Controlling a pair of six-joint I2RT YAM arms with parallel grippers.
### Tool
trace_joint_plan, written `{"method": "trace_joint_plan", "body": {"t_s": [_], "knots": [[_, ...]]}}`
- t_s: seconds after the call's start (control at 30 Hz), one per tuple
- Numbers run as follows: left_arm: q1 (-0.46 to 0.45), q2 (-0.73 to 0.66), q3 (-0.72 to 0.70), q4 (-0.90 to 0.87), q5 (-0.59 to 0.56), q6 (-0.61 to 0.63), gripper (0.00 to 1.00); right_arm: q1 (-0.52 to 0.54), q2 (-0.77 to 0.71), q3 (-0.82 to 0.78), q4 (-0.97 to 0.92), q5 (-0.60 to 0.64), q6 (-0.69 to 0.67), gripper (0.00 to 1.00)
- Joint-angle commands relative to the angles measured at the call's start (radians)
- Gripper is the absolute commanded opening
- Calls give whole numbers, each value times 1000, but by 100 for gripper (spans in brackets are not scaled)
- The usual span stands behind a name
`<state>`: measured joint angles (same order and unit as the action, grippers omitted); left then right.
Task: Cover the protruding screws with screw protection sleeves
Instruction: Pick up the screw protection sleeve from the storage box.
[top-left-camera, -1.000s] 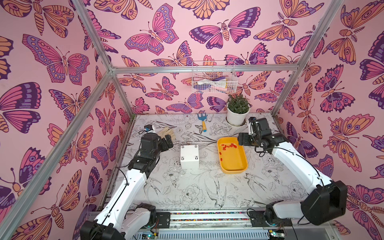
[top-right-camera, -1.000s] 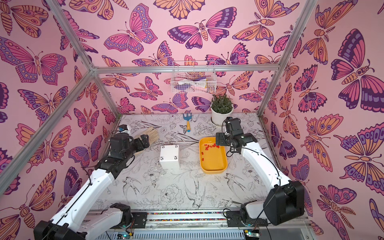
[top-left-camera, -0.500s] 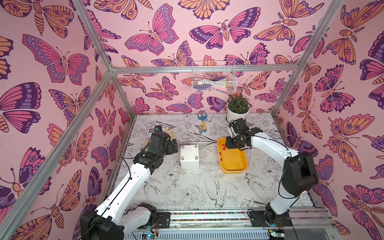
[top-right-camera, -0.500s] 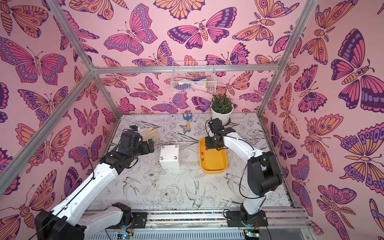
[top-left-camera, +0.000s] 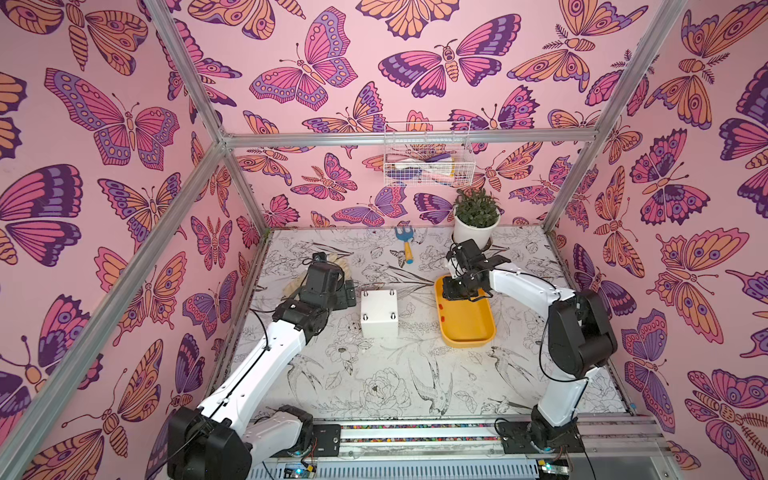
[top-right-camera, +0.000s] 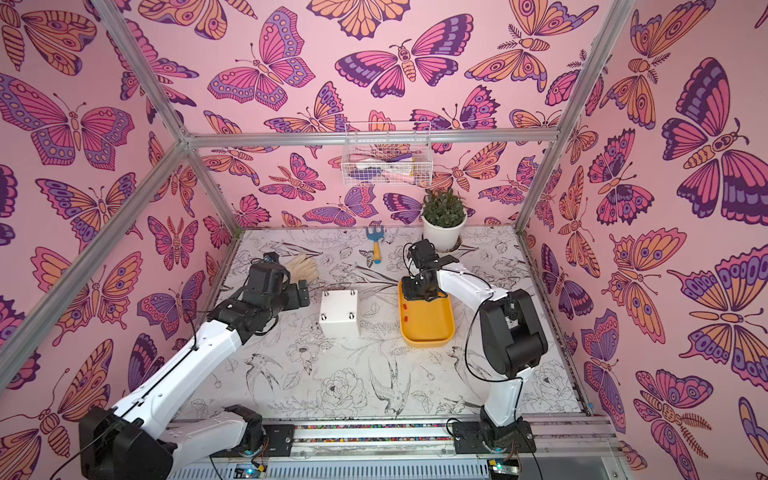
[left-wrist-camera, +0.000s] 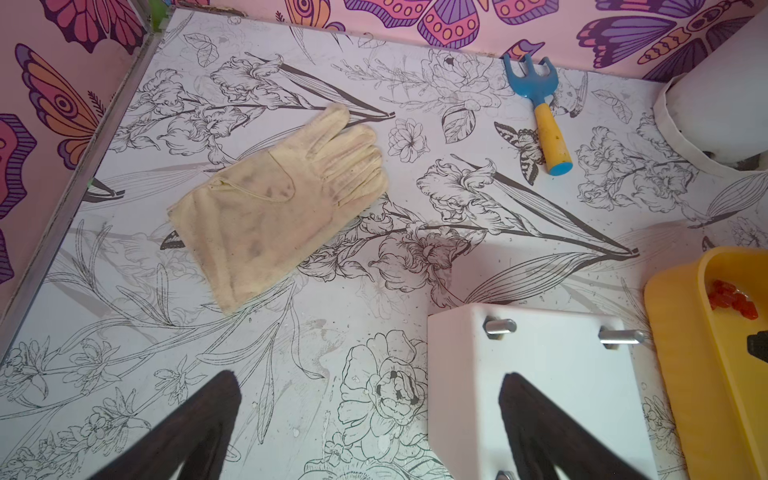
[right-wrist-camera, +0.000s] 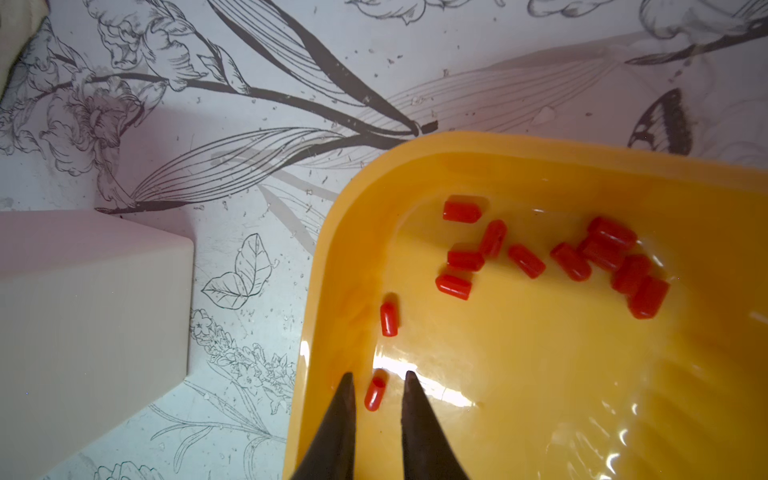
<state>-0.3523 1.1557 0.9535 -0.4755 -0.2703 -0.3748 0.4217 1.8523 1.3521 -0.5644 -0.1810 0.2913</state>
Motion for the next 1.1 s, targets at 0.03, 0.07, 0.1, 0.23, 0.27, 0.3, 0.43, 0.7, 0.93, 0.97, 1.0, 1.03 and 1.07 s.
{"method": "trace_joint_plan", "body": {"t_s": [0.03, 0.07, 0.1, 0.23, 0.27, 0.3, 0.43, 0.7, 0.93, 0.97, 1.0, 1.03, 1.07], "knots": [[-4, -35, -2, -6, -30, 7, 100, 5, 35, 13, 26, -18, 26, 20], [-4, -38, -4, -5, -32, 7, 100, 5, 38, 9, 31, -16, 28, 20], [-4, -43, -6, -5, -33, 7, 99, 5, 38, 8, 35, -15, 30, 20], [-4, -53, -14, 3, -40, 5, 100, 6, 48, 3, 45, -18, 35, 20], [-4, -54, -16, 4, -41, 5, 100, 6, 50, 3, 45, -18, 35, 20], [-4, -54, -17, 5, -43, 4, 100, 5, 53, 1, 46, -16, 36, 19], [-4, -53, -19, 7, -46, 1, 100, 6, 59, -5, 46, -1, 37, 19], [-4, -54, -21, 7, -52, 0, 100, 6, 82, -22, 57, -3, 39, 19], [-3, -62, -23, 6, -55, 1, 100, 9, 86, -34, 67, -8, 39, 19], [-4, -62, -24, 6, -55, 1, 100, 9, 88, -34, 67, -9, 38, 19], [-4, -63, -24, 6, -55, 1, 100, 9, 88, -36, 68, -11, 37, 20], [-3, -63, -24, 6, -55, 1, 100, 9, 89, -35, 69, -11, 37, 20], [-4, -63, -24, 6, -54, 1, 100, 11, 91, -35, 69, -12, 37, 20]]}}
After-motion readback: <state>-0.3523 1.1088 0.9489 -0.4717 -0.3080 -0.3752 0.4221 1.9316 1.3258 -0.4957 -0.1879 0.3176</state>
